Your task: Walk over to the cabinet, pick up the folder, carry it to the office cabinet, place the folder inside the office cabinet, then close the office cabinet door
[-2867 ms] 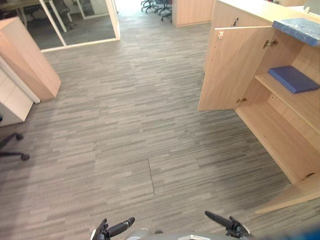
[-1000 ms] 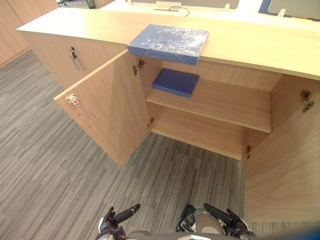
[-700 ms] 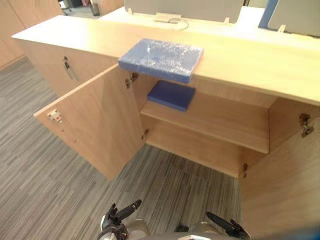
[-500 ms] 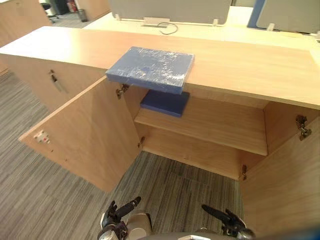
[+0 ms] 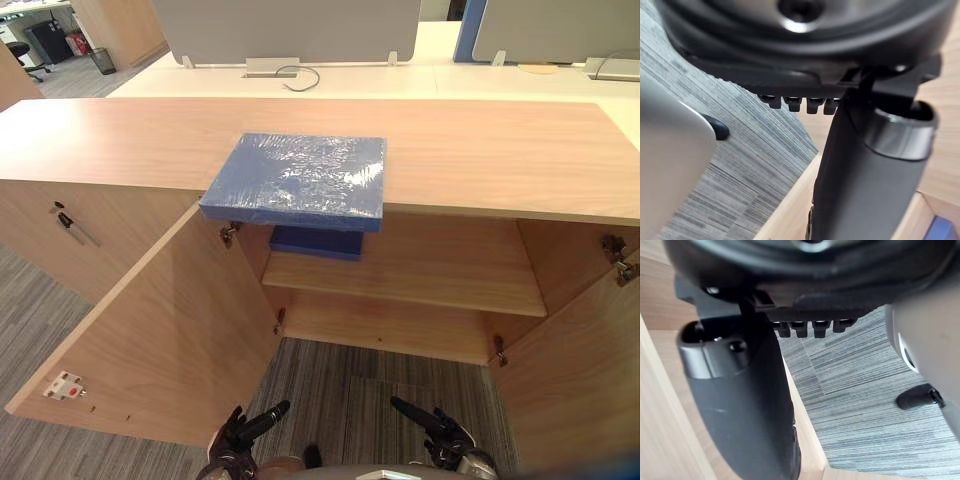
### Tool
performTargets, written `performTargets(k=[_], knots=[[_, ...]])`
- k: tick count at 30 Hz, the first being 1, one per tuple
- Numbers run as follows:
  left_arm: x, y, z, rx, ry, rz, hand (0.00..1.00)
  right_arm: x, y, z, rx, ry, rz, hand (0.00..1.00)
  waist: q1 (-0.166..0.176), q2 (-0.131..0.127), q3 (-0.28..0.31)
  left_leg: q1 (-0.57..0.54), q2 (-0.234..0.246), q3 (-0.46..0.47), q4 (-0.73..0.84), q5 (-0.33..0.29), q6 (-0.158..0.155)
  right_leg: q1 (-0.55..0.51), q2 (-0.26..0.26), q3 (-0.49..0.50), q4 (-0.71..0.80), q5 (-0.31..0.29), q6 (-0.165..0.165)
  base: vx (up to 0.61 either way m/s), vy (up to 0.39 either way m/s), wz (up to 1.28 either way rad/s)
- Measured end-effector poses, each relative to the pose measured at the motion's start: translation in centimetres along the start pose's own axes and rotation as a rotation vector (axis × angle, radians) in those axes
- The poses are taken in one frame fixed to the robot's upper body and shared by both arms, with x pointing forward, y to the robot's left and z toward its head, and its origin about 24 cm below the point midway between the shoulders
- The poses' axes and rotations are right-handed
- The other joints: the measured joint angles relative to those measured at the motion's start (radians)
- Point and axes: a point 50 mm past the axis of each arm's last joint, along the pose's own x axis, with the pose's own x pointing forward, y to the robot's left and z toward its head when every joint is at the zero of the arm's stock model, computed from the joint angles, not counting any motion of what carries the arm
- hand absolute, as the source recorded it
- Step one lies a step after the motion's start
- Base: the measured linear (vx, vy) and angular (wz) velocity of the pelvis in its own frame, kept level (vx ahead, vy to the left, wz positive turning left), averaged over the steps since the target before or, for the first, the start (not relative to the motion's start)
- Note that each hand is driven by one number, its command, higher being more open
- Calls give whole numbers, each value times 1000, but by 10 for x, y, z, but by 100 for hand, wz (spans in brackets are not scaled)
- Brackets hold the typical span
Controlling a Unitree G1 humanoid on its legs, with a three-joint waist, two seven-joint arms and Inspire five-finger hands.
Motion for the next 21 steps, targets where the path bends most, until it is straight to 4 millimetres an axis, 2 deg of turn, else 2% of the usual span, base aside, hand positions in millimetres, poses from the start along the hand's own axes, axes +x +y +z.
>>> performTargets(k=[1,3,4,5,6,7,9,10,13,18,21], knots=[[-4,-3,3,-45,-36,-18,100,0,1,-1,1,-4,5,100,1,-7,-5,1,7,-5,-5,0,0,-10,-9,-1,-29,-23,-11,-25,44,1],[-6,-9,12,-64,-85,-45,100,-1,1,1,-2,-14,9,100,1,-7,-5,-9,18,-15,-5,-1,-5,-28,-11,4,-98,-23,-8,-59,-38,11],[-9,-16,23,-74,-145,-73,100,-1,4,0,-21,-19,22,100,1,-10,-7,-20,32,-26,-1,-2,-22,-35,6,23,-209,-9,2,-80,-177,21],[-12,-18,30,-80,-181,-86,100,-1,6,-1,-41,-15,30,100,1,-24,-13,-27,35,-34,-3,-2,-36,-31,15,29,-254,36,24,-79,-217,25],[-13,-21,32,-87,-194,-92,100,-1,6,-2,-46,-10,31,100,0,-13,-18,-25,46,-39,-8,-3,-48,-22,25,15,-263,36,18,-14,-225,16],[-20,-32,32,-125,-226,-122,100,-2,1,-1,-78,-2,21,100,4,11,-35,-19,79,-38,-24,13,-66,-18,62,-2,-291,37,5,25,-172,9],[-25,-43,36,-145,-262,-154,100,-2,1,-2,-122,4,27,100,13,27,-43,-26,111,-38,-26,18,-81,-15,96,-15,-307,33,-9,52,-212,3],[-25,-44,39,-140,-274,-161,100,-2,2,-3,-138,7,31,100,15,27,-46,-31,120,-39,-27,19,-90,-15,108,-21,-311,32,-15,58,-215,8],[-28,-47,52,-146,-326,-163,100,-3,8,-10,-203,44,51,100,22,10,-75,-43,161,-45,-55,35,-121,-6,152,-59,-345,31,-28,64,-131,16],[-38,-42,55,-160,-355,-144,100,-5,12,-21,-189,75,62,100,28,-19,-95,-23,171,-46,-79,40,-126,49,169,-94,-409,40,-29,84,-63,16],[-51,-40,68,-157,-433,-143,100,-6,17,-25,-182,83,74,100,56,-21,-103,-16,167,-36,-74,41,-128,79,173,-100,-451,55,-27,22,-7,4]])
